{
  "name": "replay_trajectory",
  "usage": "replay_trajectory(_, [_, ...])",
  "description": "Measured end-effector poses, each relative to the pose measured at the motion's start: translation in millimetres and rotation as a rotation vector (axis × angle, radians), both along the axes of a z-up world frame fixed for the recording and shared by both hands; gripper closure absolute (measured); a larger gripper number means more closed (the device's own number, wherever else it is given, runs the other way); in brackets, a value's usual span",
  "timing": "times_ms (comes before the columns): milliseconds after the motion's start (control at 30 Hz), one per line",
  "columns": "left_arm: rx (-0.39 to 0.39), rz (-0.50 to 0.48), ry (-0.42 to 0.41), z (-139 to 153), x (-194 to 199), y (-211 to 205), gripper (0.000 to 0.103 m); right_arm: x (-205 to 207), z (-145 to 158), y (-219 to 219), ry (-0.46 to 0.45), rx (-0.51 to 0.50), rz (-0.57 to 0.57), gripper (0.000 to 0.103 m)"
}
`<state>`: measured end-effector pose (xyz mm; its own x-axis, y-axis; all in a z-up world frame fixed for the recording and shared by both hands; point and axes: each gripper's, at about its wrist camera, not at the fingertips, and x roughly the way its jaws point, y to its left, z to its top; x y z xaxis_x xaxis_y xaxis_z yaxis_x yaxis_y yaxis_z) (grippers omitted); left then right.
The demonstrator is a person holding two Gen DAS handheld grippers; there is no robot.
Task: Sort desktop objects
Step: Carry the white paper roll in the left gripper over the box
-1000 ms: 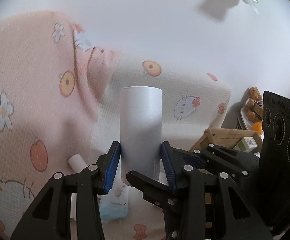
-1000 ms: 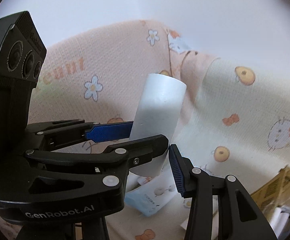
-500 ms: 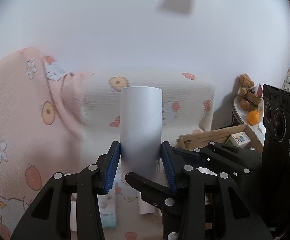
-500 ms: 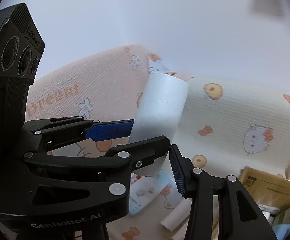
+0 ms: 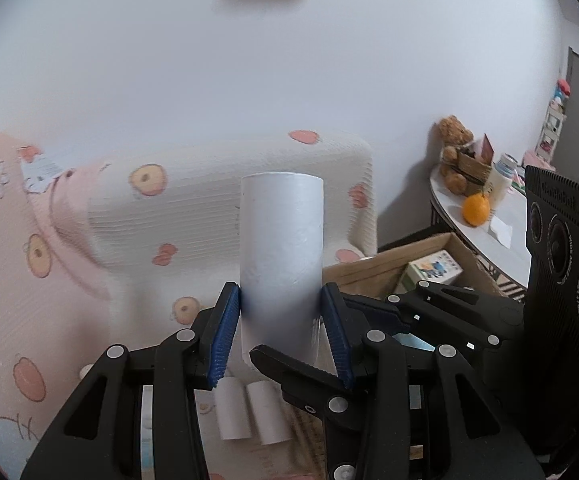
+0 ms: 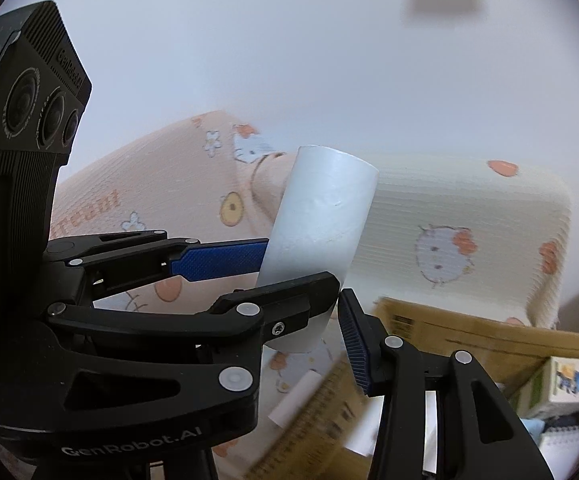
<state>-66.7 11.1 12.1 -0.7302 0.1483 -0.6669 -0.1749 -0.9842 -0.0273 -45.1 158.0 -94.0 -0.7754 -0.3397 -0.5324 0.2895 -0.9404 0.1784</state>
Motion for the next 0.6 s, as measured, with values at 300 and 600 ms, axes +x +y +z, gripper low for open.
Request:
replay_trajectory(300, [-0.004,-0.075,-0.107,-19,-26,45,0.057,5,-9,45,-0.081,0.024,-0.053,0.059])
replay_trajectory(600, [0.038,-0.085,-0.315,-60,-64,58,0.057,-16,-45,81,-0.283,-0.056,-0.071,0.059])
